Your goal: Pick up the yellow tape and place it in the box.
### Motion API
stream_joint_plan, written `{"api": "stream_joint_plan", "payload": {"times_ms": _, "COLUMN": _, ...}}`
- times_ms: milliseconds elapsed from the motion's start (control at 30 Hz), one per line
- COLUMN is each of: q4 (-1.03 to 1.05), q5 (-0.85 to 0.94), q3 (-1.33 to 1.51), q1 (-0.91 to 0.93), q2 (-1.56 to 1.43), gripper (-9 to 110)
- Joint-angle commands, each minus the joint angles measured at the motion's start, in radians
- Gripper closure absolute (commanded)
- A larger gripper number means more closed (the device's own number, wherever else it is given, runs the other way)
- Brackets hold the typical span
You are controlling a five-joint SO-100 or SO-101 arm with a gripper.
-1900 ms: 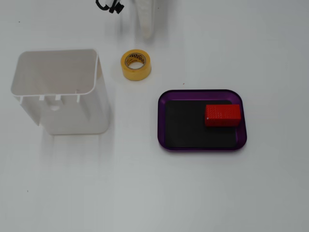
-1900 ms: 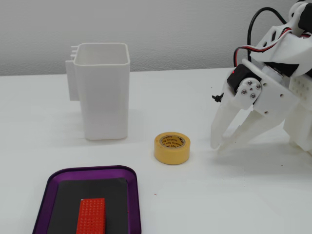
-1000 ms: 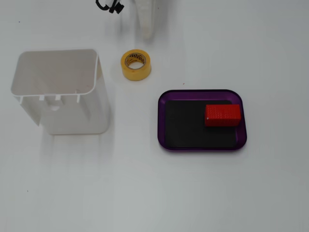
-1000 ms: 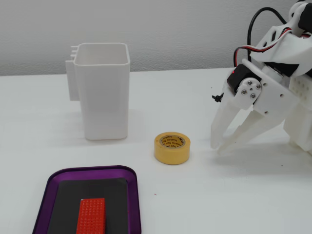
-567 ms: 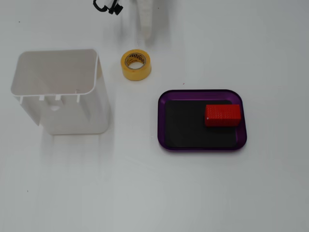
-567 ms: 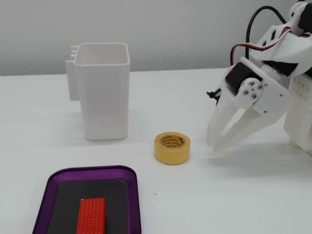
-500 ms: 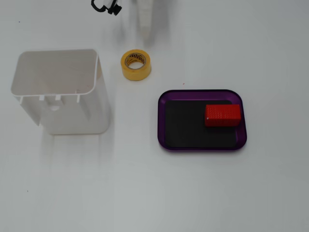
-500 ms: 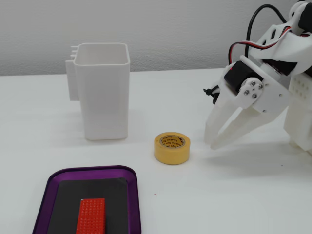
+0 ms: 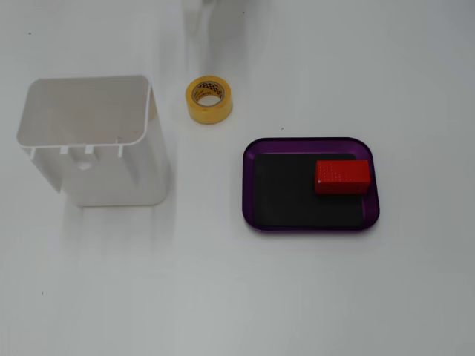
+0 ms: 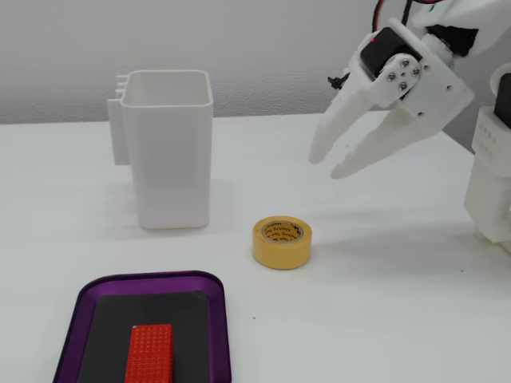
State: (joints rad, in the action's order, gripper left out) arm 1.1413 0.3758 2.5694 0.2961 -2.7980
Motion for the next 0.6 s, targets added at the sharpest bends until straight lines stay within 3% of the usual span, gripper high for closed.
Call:
{"api": "stream_joint_plan", "payload": {"times_ms": 0, "q4": -0.008, "q5": 0.028, "q3": -0.133, "q1": -0.002, "q2": 0.212, "gripper": 95}}
{"api": "stream_joint_plan", "payload": {"times_ms": 233, "q4": -0.009, "q5": 0.041, "q3": -0.259, "q1": -0.023, "q2": 0.495, "gripper": 90}}
{"api": "stream_joint_plan", "payload": {"times_ms": 567, "q4": -0.038, "q5": 0.031, "q3": -0.299, "q1": -0.127, "q2": 0.560, "gripper": 90}}
